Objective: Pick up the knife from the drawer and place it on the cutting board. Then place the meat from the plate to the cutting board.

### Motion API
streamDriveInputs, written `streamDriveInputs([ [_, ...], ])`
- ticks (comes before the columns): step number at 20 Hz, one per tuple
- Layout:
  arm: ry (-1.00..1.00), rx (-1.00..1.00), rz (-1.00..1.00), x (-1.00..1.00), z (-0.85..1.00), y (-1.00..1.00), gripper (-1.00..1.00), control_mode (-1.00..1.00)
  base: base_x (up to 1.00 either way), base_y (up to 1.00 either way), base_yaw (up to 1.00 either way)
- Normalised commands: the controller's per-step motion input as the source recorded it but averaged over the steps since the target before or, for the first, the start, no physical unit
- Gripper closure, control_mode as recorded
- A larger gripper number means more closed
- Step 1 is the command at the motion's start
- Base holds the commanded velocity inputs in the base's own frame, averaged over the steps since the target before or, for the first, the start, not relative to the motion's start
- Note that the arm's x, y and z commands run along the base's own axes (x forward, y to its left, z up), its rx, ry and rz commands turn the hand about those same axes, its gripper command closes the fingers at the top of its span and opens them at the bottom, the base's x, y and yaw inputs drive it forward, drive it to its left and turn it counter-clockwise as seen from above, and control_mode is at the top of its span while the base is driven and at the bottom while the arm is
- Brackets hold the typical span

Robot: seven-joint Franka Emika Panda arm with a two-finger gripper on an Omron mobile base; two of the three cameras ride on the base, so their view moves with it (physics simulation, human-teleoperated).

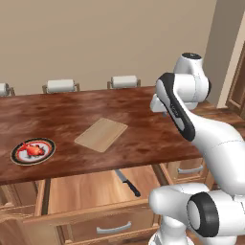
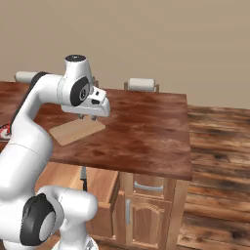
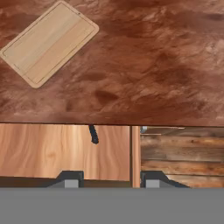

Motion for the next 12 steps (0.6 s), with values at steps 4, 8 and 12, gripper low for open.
streamDriveInputs([
  [4, -0.01, 0.0, 0.0, -0.15, 0.0, 0.01, -1.0, 1.0, -0.12, 0.03, 0.0],
  [8, 0.0, 0.0, 0.0, 0.0, 0.0, 0.0, -1.0, 1.0, -0.65, 0.52, 0.0],
  [12, 0.0, 0.0, 0.0, 0.0, 0.0, 0.0, -1.0, 1.0, -0.56, 0.75, 0.0],
])
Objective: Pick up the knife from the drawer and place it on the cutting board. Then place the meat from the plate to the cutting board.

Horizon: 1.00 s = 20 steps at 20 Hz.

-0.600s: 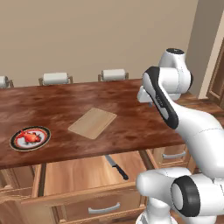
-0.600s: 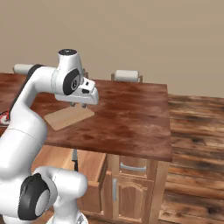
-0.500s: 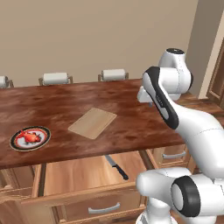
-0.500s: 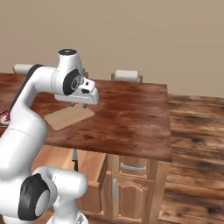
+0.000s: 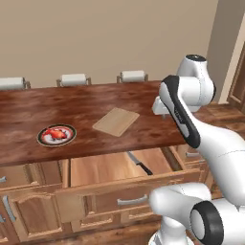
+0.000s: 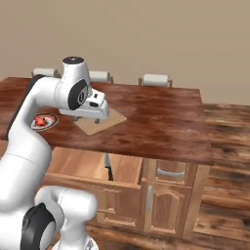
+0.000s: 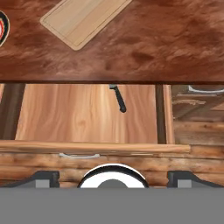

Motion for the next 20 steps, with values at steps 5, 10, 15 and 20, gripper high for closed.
streamDriveInputs([
  [5, 0.0, 0.0, 0.0, 0.0, 0.0, 0.0, -1.0, 1.0, -0.26, 0.9, 0.0],
  [10, 0.0, 0.0, 0.0, 0.0, 0.0, 0.0, -1.0, 1.0, -0.12, 0.85, 0.0],
  [15, 0.0, 0.0, 0.0, 0.0, 0.0, 0.0, -1.0, 1.0, -0.02, 0.68, 0.03],
  [20, 0.0, 0.0, 0.0, 0.0, 0.0, 0.0, -1.0, 1.0, 0.13, 0.67, 0.02],
])
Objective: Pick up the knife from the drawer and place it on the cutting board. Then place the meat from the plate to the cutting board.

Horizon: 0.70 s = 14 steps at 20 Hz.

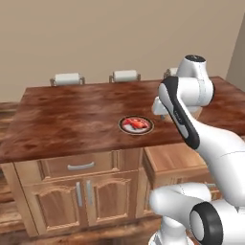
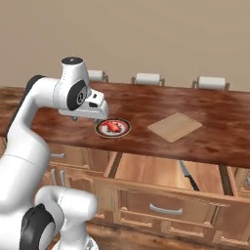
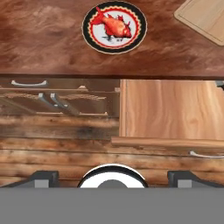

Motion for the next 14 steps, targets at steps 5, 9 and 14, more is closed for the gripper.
streamDriveInputs([
  [5, 0.0, 0.0, 0.0, 0.0, 0.0, 0.0, -1.0, 1.0, 0.46, 0.65, 0.01],
  [9, 0.0, 0.0, 0.0, 0.0, 0.0, 0.0, -1.0, 1.0, 0.53, 0.59, 0.0],
  [14, 0.0, 0.0, 0.0, 0.0, 0.0, 0.0, -1.0, 1.0, 0.53, 0.43, 0.0],
])
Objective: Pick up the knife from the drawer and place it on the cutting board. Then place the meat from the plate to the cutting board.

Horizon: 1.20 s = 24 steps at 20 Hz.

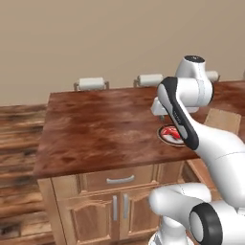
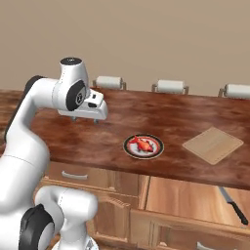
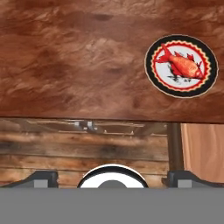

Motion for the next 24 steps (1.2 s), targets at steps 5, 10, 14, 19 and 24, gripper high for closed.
streamDriveInputs([
  [5, 0.0, 0.0, 0.0, 0.0, 0.0, 0.0, -1.0, 1.0, 0.5, 0.23, 0.0],
  [10, 0.0, 0.0, 0.0, 0.0, 0.0, 0.0, -1.0, 1.0, 0.52, 0.08, -0.02],
  [14, 0.0, 0.0, 0.0, 0.0, 0.0, 0.0, -1.0, 1.0, 0.47, 0.08, -0.05],
  [19, 0.0, 0.0, 0.0, 0.0, 0.0, 0.0, -1.0, 1.0, 0.18, 0.21, -0.12],
  [24, 0.0, 0.0, 0.0, 0.0, 0.0, 0.0, -1.0, 1.0, 0.09, 0.05, -0.17],
])
